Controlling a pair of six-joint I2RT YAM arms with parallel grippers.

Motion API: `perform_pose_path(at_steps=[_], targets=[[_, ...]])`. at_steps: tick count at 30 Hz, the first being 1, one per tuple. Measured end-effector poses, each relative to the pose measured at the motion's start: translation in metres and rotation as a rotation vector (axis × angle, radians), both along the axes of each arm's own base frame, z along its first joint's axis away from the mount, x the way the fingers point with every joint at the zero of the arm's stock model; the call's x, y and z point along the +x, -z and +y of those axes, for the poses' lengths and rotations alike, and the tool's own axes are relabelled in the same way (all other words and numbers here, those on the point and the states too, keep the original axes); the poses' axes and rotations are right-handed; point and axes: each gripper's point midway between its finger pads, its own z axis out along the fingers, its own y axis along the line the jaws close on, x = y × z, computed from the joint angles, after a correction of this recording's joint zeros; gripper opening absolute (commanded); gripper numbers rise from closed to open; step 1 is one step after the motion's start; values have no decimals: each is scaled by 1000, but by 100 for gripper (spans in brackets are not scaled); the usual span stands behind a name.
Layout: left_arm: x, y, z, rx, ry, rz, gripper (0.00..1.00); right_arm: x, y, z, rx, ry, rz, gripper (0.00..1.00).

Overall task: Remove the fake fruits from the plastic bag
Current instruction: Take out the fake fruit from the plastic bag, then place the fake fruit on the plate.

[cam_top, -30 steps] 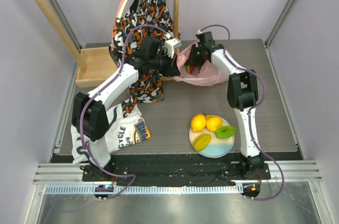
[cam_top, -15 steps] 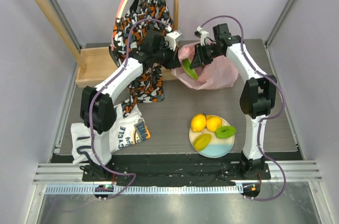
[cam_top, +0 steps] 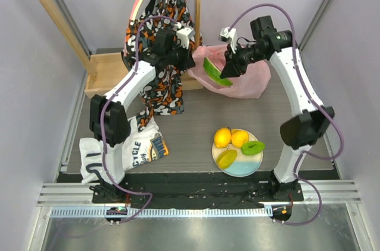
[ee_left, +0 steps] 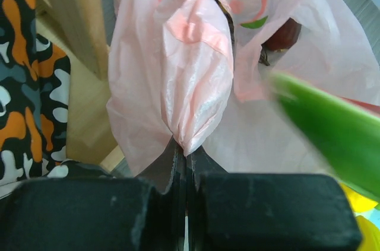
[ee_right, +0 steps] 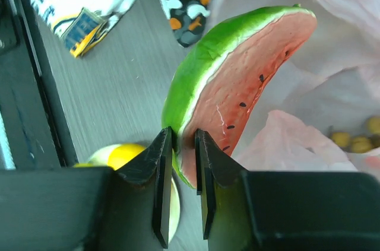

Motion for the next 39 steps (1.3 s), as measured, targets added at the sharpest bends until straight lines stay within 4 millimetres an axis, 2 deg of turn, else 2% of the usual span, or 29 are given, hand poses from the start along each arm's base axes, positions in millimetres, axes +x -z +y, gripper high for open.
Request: perform_pose_path(at_steps=[2, 4, 6, 7, 10, 13, 16, 20, 28, 31, 39], targets=[[2, -1, 4, -17, -10, 13, 0, -22, -25, 1, -20, -71, -116, 7], [5, -3, 8, -34, -20, 21, 0, -53, -43, 4, -58, -165, -244, 7], [8, -5, 12, -56, -35, 35, 0, -89, -50, 10, -103, -274, -350, 7], [9, -6, 14, -69, -44, 44, 0, -109, -47, 12, -131, -343, -406, 7], [14, -8, 20, -104, -58, 60, 0, -179, -17, 4, -214, -563, -492, 7], [15, -7, 24, -123, -65, 73, 0, -222, 19, -19, -281, -709, -541, 5], [15, -1, 26, -134, -69, 90, 0, -251, 58, -45, -352, -841, -573, 5], [9, 5, 27, -145, -72, 110, 0, -262, 92, -66, -428, -968, -612, 5], [-6, -1, 31, -160, -73, 120, 0, -272, 138, -84, -485, -1175, -670, 3], [-9, -4, 32, -160, -72, 114, 0, -276, 145, -88, -492, -1216, -694, 2], [-14, -12, 35, -151, -64, 84, 0, -275, 143, -90, -505, -1231, -756, 3]])
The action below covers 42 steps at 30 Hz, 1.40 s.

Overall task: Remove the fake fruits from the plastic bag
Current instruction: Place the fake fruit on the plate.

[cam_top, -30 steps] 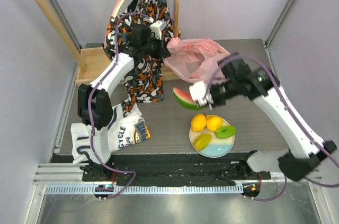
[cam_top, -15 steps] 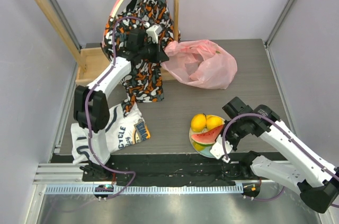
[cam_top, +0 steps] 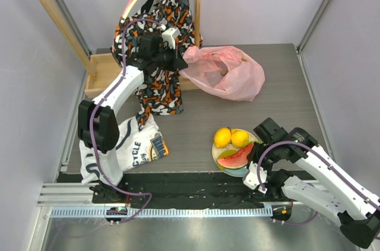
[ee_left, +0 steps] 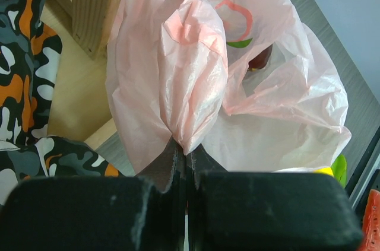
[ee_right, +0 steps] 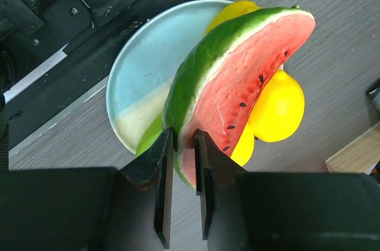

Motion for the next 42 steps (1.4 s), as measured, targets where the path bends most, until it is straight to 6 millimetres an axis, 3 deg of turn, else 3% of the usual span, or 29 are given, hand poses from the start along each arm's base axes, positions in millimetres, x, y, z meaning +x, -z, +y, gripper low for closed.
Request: perform_pose_path(at_steps=[17, 25, 28, 29, 30, 35, 37, 39, 42], targets=[[-3, 11, 2, 14, -1, 18, 0, -18, 42, -10, -105, -14, 164, 6], [-3, 11, 2, 11, -3, 22, 0, -6, 58, 2, -119, 38, 214, 15], [-3, 11, 2, 9, -3, 23, 0, -1, 59, 5, -111, 79, 214, 27], [-3, 11, 2, 8, -4, 23, 0, 0, 59, 6, -109, 91, 213, 46], [-3, 11, 2, 8, -4, 25, 0, 1, 59, 6, -108, 103, 214, 55], [-4, 9, 0, -3, 0, 29, 0, 4, 60, 3, -115, 167, 211, 76], [-4, 8, -1, -11, 2, 32, 0, 4, 57, 2, -107, 201, 206, 79], [-5, 7, -2, -18, 5, 35, 0, 7, 45, 2, -85, 234, 185, 86], [-6, 6, -4, -27, 16, 37, 0, 24, 7, 13, 6, 285, 102, 100]])
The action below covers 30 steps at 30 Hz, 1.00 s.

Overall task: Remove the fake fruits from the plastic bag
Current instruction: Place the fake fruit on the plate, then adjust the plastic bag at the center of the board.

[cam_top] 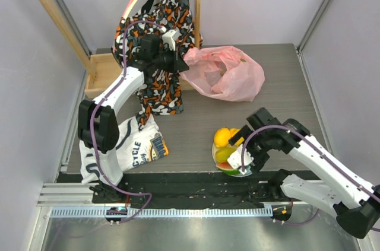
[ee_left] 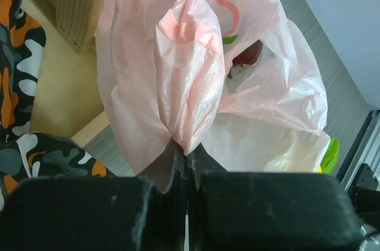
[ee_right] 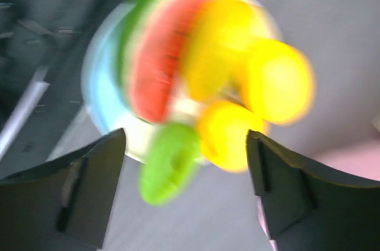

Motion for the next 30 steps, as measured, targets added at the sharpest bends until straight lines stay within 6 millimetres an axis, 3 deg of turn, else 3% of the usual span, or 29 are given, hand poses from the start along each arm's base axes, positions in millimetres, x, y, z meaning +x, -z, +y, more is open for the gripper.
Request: perform_pose_path(at_steps=[2, 6, 10, 15, 19, 21, 24, 27, 30], targets=[[-1, 0, -1, -7, 8, 1, 0, 17, -27, 8, 58, 71, -70, 100], [-9, 10, -4, -15, 29, 22, 0, 69, -78, 31, 197, 300, -193, 100], [-22, 16, -6, -19, 48, 49, 0, 152, -119, 57, 338, 625, -221, 94], [-43, 1, -8, -41, 71, 43, 0, 268, -126, 84, 517, 1047, -127, 77], [-62, -12, -10, -69, 85, 38, 0, 322, -115, 97, 601, 1196, -84, 73], [-71, -13, -10, -78, 86, 44, 0, 327, -96, 98, 574, 1228, -71, 72], [-82, -10, -8, -77, 89, 54, 0, 317, -56, 81, 455, 1285, -70, 72], [-93, 3, -3, -67, 88, 76, 0, 295, -13, 50, 301, 1360, -67, 71], [-105, 23, 2, -46, 80, 114, 0, 269, 21, -3, 152, 1467, -65, 71]])
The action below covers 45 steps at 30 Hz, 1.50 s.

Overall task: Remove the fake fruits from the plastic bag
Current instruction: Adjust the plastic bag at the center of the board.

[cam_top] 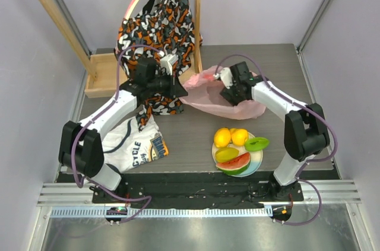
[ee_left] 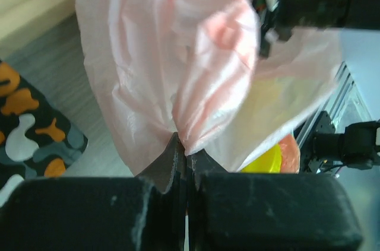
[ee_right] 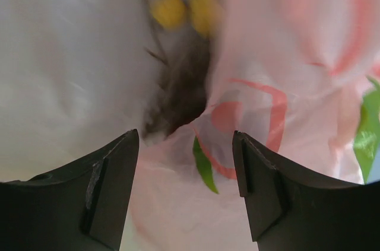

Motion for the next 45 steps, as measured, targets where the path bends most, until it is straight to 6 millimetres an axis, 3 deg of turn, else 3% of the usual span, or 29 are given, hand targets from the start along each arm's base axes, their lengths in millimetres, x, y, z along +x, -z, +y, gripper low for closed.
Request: perform_pose_path(at_steps=[4, 8, 10, 11, 12, 14, 17, 19, 22, 25, 28, 32, 33, 35, 38, 39, 45], targets=[[-11, 20, -2, 44, 14, 16, 0, -12, 0, -58, -86, 133, 9, 72], [-19, 19, -16, 72, 71, -11, 0, -1, -9, -79, -131, 191, -45, 73], [-13, 8, -26, 82, 90, -45, 0, 11, -14, -88, -156, 212, -64, 73], [-7, -1, -32, 85, 98, -69, 0, 22, -19, -92, -159, 227, -81, 73], [8, -24, -40, 77, 99, -134, 0, 56, -37, -99, -149, 268, -138, 73], [26, -60, -46, 61, 88, -216, 0, 94, -64, -108, -124, 316, -225, 74], [53, -127, -58, 0, 70, -371, 0, 155, -127, -126, -78, 382, -418, 75], [61, -161, -63, -40, 66, -450, 0, 176, -173, -134, -45, 409, -540, 74], [57, -180, -66, -74, 85, -489, 0, 175, -208, -143, -13, 421, -617, 73], [41, -159, -61, -66, 110, -445, 0, 149, -208, -144, 18, 402, -604, 74], [16, -103, -51, -13, 134, -330, 0, 108, -178, -134, 66, 344, -509, 75], [-17, -8, -40, 101, 173, -146, 0, 49, -124, -112, 88, 253, -352, 75], [-24, 11, -38, 125, 180, -104, 0, 33, -108, -102, 104, 216, -293, 75], [-34, 35, -35, 156, 187, -47, 0, 22, -97, -89, 132, 175, -245, 75], [-38, 44, -39, 168, 194, -28, 0, 14, -102, -67, 219, 97, -228, 73], [-38, 42, -41, 164, 196, -35, 0, 11, -110, -61, 250, 72, -238, 67], [-24, 7, -56, 98, 168, -82, 0, -6, -174, -7, 394, -141, -341, 51]])
